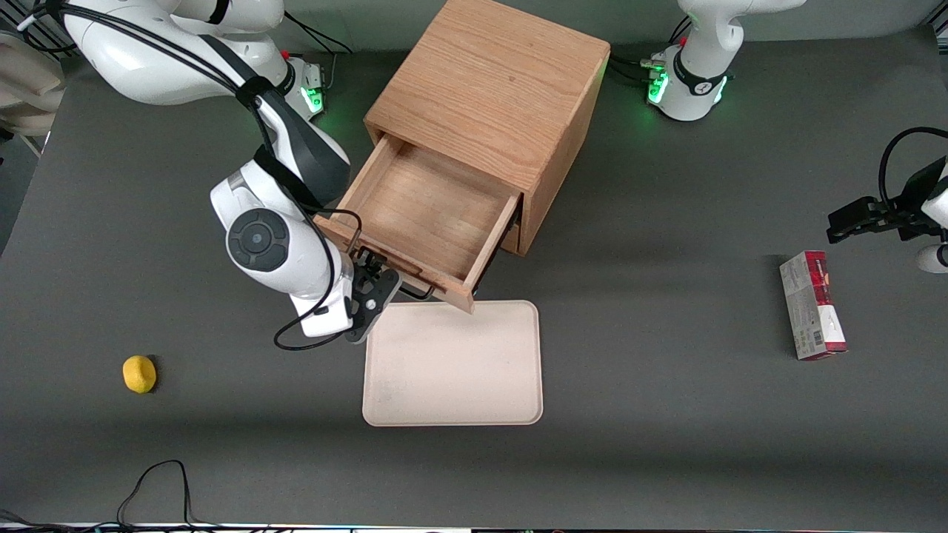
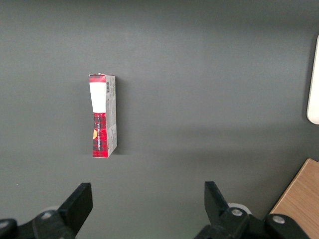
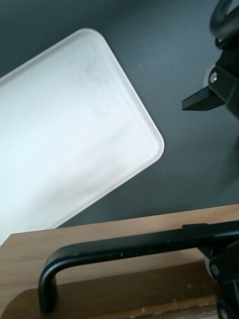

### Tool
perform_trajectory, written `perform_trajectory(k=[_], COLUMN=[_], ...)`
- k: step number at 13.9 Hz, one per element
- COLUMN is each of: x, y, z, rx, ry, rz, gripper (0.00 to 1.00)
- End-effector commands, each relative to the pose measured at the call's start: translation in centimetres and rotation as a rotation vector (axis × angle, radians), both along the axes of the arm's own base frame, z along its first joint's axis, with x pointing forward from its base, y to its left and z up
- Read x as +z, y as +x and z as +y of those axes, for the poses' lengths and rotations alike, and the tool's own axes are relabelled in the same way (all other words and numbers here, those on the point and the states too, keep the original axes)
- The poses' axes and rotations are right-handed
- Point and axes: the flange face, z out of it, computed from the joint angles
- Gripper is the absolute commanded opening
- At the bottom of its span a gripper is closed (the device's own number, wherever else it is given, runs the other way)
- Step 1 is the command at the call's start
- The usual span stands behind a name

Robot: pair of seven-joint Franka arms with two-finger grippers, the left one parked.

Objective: Open upper drawer
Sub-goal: 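Pull the handle outward with the right gripper, sliding the drawer open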

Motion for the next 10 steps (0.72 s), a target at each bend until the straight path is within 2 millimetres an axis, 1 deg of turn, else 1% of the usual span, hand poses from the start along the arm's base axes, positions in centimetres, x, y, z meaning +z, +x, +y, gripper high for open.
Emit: perform_trajectory(k=[1,3,5,7,8,10], x=[0.1,0.3,-0.2,0.2,1.1,5.1], y=[1.9,1.6,2.6,2.7,2.9,4.0], z=[-0.4,-0.1,-1.9,-2.2,-2.6,-3.8], rx=[-0.022,-0.056,-0.102,-0.129,-0.138,-0.155], ry=[0.031,0.106,0.119,0.146,0.155,0.173], rz=[-0.001,0.05,0.067,0.08,0.07,-0.002], gripper=[1.0,1.0,1.0,1.0,1.0,1.0])
